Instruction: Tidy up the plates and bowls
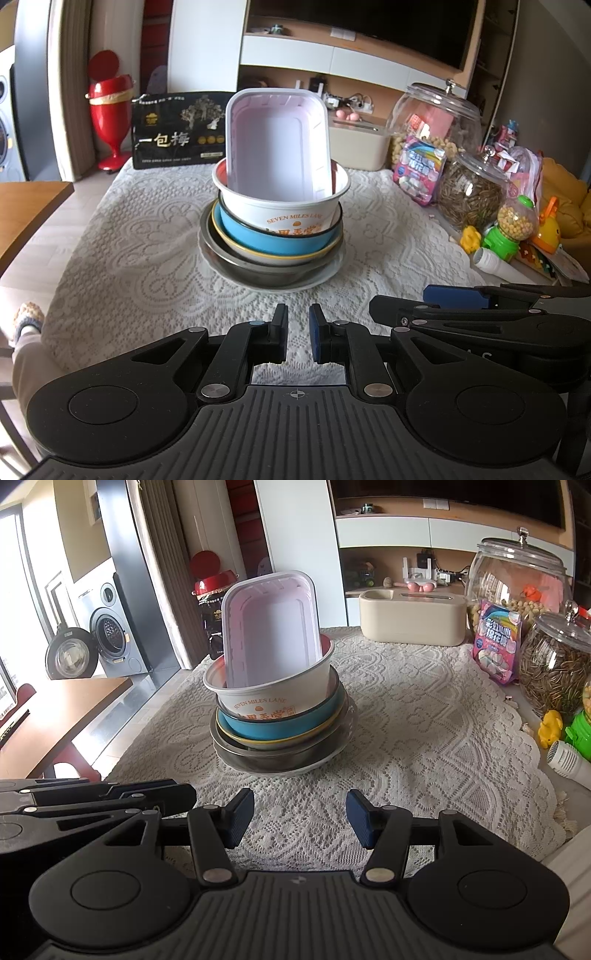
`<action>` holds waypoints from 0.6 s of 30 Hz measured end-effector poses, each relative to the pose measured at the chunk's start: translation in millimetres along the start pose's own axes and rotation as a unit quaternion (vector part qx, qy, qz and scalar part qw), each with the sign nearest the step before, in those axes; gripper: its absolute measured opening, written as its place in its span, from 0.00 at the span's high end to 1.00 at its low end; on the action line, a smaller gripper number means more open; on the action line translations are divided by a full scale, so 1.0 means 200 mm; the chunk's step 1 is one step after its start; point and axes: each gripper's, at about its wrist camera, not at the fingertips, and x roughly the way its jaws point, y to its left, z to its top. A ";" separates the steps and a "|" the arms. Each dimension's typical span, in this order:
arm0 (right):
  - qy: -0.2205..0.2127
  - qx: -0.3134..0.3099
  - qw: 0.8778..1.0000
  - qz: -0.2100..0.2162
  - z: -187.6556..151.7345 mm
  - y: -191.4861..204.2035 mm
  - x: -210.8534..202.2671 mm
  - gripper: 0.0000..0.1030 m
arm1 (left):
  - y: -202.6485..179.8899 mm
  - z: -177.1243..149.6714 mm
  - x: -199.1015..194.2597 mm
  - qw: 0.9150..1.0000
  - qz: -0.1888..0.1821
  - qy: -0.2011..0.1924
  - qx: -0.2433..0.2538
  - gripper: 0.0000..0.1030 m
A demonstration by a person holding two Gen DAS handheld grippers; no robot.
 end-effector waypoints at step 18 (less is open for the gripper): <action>0.000 0.000 1.000 0.000 0.00 0.00 0.00 0.46 | -0.01 0.00 0.00 1.000 0.004 0.001 -0.005 0.86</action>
